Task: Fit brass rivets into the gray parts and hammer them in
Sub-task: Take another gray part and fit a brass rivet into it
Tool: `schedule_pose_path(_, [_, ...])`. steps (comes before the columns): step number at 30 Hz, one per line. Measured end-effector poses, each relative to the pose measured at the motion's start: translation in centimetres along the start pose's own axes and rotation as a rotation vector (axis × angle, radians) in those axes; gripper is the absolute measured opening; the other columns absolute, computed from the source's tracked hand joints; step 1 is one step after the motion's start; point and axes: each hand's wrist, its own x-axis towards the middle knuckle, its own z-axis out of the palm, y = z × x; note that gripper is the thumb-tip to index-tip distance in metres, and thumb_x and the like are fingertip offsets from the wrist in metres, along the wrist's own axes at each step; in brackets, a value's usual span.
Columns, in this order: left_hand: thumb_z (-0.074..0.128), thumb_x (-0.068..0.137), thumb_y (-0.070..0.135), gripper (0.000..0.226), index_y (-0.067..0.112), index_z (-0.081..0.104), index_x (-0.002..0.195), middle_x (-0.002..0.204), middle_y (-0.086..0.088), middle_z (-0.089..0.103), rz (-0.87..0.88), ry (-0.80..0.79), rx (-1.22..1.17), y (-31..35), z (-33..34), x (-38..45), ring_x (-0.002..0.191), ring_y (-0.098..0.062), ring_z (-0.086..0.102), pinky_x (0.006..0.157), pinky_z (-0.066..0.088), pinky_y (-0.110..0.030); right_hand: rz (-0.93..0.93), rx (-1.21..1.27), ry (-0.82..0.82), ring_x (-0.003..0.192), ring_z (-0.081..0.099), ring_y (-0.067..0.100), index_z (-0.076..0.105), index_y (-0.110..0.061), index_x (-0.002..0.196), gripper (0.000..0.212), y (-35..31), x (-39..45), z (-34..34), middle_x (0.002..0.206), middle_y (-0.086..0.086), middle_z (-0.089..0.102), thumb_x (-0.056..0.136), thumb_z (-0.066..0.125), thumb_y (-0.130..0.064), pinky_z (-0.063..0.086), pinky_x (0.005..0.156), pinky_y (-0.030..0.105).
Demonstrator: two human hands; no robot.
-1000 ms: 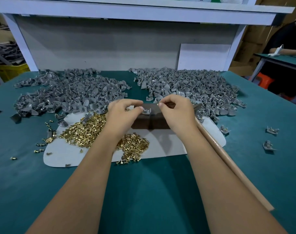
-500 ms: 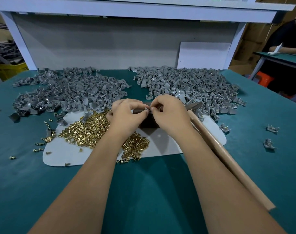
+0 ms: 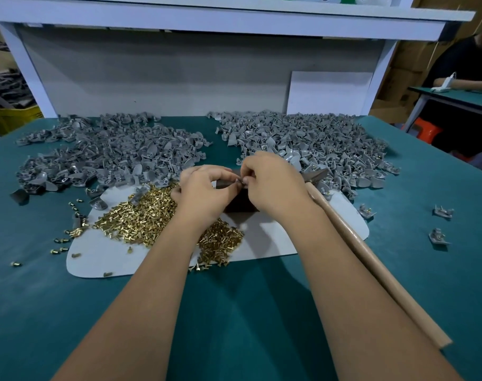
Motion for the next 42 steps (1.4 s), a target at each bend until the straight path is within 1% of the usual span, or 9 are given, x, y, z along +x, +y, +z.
schedule_pose_path(5, [0.077, 0.083, 0.033, 0.024, 0.045, 0.063, 0.068, 0.103, 0.018, 0.067, -0.015, 0.021, -0.016, 0.1, 0.0, 0.0, 0.123, -0.017, 0.052, 0.107, 0.036, -0.05, 0.023, -0.143, -0.098, 0.085, 0.058, 0.027, 0.06, -0.02, 0.083, 0.008, -1.1, 0.9, -1.2, 0.089, 0.005, 0.062, 0.086, 0.06, -0.013, 0.044, 0.067, 0.031])
schedule_pose_path(11, [0.075, 0.082, 0.04, 0.02, 0.043, 0.064, 0.066, 0.099, 0.025, 0.064, -0.069, 0.049, 0.023, 0.2, 0.2, -0.2, 0.123, -0.01, 0.048, 0.103, 0.03, -0.047, 0.033, -0.085, 0.041, 0.079, 0.048, 0.023, 0.062, -0.017, 0.09, 0.008, -1.2, -0.6, -0.3, 0.086, 0.003, 0.053, 0.087, 0.058, -0.011, 0.038, 0.065, 0.03])
schedule_pose_path(17, [0.076, 0.082, 0.041, 0.018, 0.044, 0.066, 0.067, 0.108, 0.022, 0.067, -0.087, 0.047, -0.015, -0.1, 0.2, -0.2, 0.126, -0.011, 0.047, 0.107, 0.03, -0.05, 0.035, -0.064, 0.082, 0.09, 0.055, 0.024, 0.059, -0.018, 0.088, 0.009, -0.8, -0.7, 0.5, 0.097, 0.002, 0.058, 0.089, 0.057, -0.009, 0.043, 0.069, 0.032])
schedule_pose_path(21, [0.078, 0.082, 0.034, 0.015, 0.042, 0.069, 0.072, 0.109, 0.018, 0.067, -0.061, 0.039, -0.048, 0.0, 0.3, -0.3, 0.119, -0.008, 0.049, 0.096, 0.031, -0.033, 0.014, -0.015, 0.063, 0.094, 0.053, 0.023, 0.059, -0.018, 0.091, 0.01, -0.2, -0.7, 1.0, 0.099, 0.001, 0.056, 0.092, 0.053, -0.011, 0.044, 0.074, 0.033])
schedule_pose_path(24, [0.078, 0.083, 0.023, 0.024, 0.041, 0.066, 0.071, 0.103, 0.015, 0.065, -0.017, 0.013, -0.124, -0.1, 0.1, -0.2, 0.119, -0.014, 0.053, 0.094, 0.033, -0.007, 0.085, 0.193, 0.079, 0.097, 0.056, 0.02, 0.066, -0.017, 0.101, 0.019, 0.4, -0.6, 0.6, 0.105, 0.001, 0.063, 0.094, 0.048, -0.014, 0.045, 0.085, 0.031])
schedule_pose_path(28, [0.075, 0.085, 0.032, 0.023, 0.045, 0.066, 0.068, 0.104, 0.022, 0.065, -0.026, 0.017, -0.038, -0.3, 0.0, 0.0, 0.128, -0.016, 0.041, 0.112, 0.029, -0.047, 0.223, 0.492, 0.146, 0.082, 0.056, 0.008, 0.069, -0.022, 0.097, 0.023, 1.3, -0.5, 0.3, 0.093, -0.005, 0.067, 0.094, 0.049, -0.013, 0.039, 0.069, 0.02])
schedule_pose_path(32, [0.073, 0.086, 0.036, 0.02, 0.046, 0.066, 0.071, 0.104, 0.025, 0.063, -0.036, 0.012, -0.017, -0.2, -0.2, -0.1, 0.129, -0.014, 0.032, 0.111, 0.024, -0.044, 0.23, 0.542, 0.117, 0.073, 0.053, -0.005, 0.07, -0.025, 0.09, 0.018, 1.7, -0.5, 0.3, 0.077, -0.019, 0.06, 0.091, 0.056, -0.015, 0.036, 0.061, 0.004])
schedule_pose_path(38, [0.072, 0.086, 0.041, 0.024, 0.049, 0.061, 0.066, 0.091, 0.036, 0.055, -0.032, 0.028, 0.103, 0.3, -0.1, -0.2, 0.134, -0.012, 0.029, 0.098, 0.016, -0.037, 0.15, 0.384, 0.082, 0.077, 0.057, 0.009, 0.063, -0.029, 0.073, 0.015, 1.0, -0.5, 0.8, 0.077, -0.013, 0.059, 0.087, 0.063, -0.023, 0.045, 0.071, 0.028])
schedule_pose_path(42, [0.073, 0.087, 0.034, 0.027, 0.048, 0.06, 0.068, 0.093, 0.03, 0.057, -0.01, 0.01, 0.067, 0.3, -0.1, 0.0, 0.134, -0.018, 0.038, 0.114, 0.025, -0.05, 0.136, 0.228, 0.106, 0.082, 0.055, 0.015, 0.064, -0.025, 0.077, 0.011, 0.6, -0.5, 1.3, 0.091, -0.005, 0.059, 0.088, 0.063, -0.026, 0.043, 0.071, 0.028])
